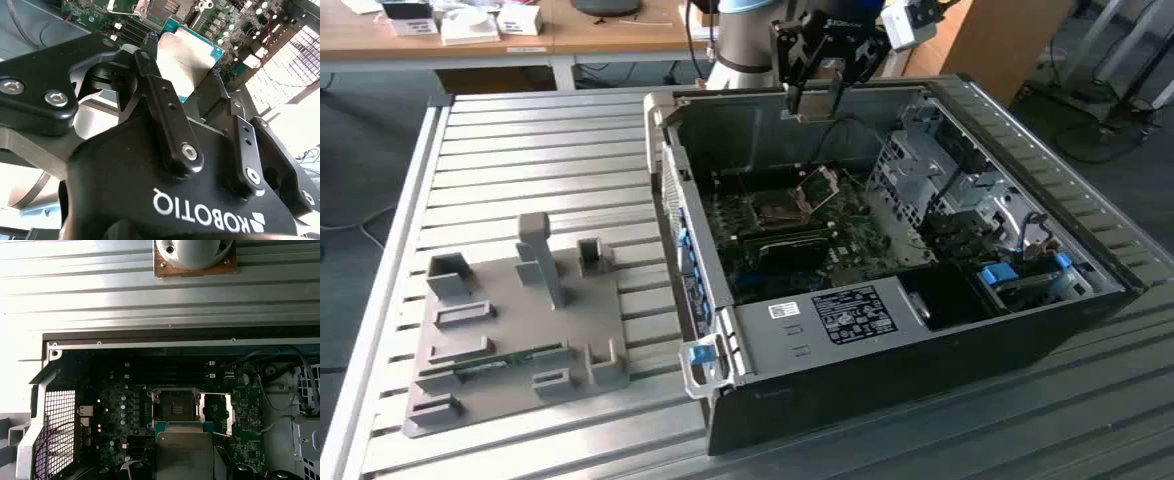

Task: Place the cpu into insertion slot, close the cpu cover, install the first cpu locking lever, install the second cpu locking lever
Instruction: 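Place the cpu into insertion slot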

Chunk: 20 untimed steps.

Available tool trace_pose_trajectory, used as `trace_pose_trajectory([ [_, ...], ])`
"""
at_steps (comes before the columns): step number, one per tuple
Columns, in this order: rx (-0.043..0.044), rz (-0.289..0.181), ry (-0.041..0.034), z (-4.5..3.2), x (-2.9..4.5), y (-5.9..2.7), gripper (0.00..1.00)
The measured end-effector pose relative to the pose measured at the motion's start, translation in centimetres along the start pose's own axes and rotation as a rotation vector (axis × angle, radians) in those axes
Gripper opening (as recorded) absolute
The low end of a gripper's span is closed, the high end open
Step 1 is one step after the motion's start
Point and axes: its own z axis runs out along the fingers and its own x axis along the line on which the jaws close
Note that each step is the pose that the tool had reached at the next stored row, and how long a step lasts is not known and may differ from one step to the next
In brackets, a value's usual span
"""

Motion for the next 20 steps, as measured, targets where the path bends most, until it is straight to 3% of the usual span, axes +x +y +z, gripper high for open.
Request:
trace_pose_trajectory([
  [20, -0.0003, 0.0, -0.0001, 0.4, -0.01, -0.03, 0.54],
])
